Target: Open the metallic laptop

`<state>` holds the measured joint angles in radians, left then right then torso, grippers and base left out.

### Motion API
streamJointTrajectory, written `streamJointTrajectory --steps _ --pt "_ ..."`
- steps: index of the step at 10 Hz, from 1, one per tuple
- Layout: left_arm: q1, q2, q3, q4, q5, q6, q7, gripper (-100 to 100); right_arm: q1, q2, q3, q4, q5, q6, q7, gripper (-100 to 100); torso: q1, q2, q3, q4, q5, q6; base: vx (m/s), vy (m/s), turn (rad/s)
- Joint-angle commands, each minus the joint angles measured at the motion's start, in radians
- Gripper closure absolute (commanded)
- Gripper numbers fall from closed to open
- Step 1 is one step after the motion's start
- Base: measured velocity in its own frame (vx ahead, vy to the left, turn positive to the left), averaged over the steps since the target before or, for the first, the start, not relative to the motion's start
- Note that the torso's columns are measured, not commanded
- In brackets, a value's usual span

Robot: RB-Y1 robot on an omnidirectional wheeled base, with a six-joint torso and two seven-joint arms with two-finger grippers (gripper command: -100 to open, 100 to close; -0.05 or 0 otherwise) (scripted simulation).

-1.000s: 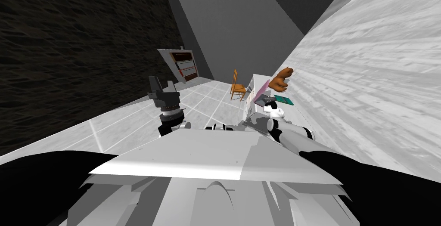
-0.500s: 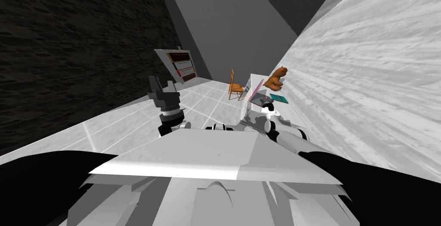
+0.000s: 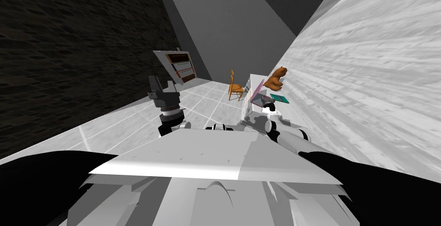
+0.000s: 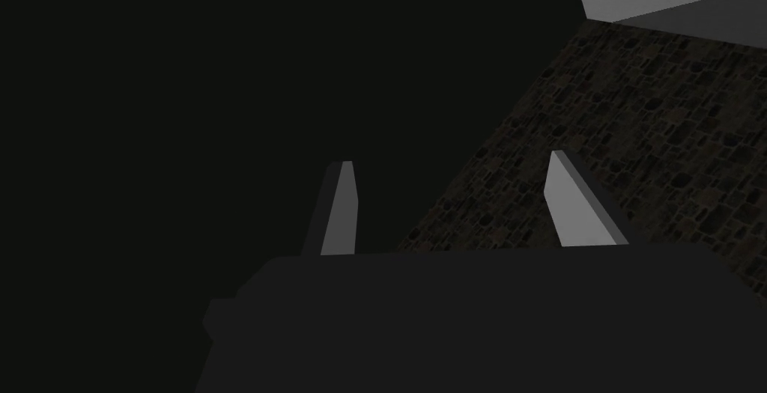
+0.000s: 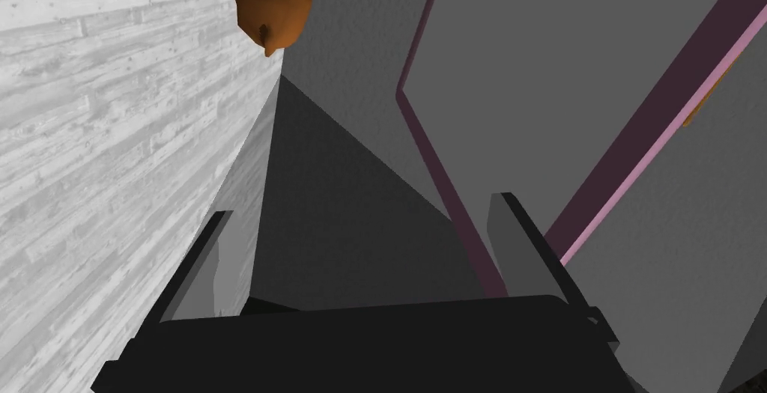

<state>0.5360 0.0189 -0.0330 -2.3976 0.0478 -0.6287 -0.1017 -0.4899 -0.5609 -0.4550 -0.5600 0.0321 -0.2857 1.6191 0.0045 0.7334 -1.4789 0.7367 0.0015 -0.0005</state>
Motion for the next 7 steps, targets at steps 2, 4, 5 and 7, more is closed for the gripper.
streamJointTrajectory --steps 2,4,5,7 --pt "0.000 0.000 0.000 0.000 0.000 0.000 0.000 0 -0.005 -0.020 -0.027 -0.002 0.004 0.032 0.068 -100 -0.007 0.006 0.004 0.002 -0.002 0.001 0.099 0.125 -0.028" --pt "0.000 0.000 0.000 0.000 0.000 0.000 0.000 0 -0.009 -0.032 -0.042 0.000 0.006 0.047 0.105 -100 -0.004 0.005 0.003 0.001 -0.001 0.001 0.111 0.151 -0.028" --pt "0.000 0.000 0.000 0.000 0.000 0.000 0.000 0 -0.010 -0.037 -0.049 0.001 0.007 0.054 0.119 -100 -0.003 0.005 0.003 0.001 -0.001 0.000 0.090 0.123 -0.021" --pt "0.000 0.000 0.000 0.000 0.000 0.000 0.000 0 -0.014 -0.048 -0.063 0.002 0.009 0.068 0.154 -100 -0.005 0.004 0.003 0.002 -0.002 0.000 0.100 0.113 -0.030"
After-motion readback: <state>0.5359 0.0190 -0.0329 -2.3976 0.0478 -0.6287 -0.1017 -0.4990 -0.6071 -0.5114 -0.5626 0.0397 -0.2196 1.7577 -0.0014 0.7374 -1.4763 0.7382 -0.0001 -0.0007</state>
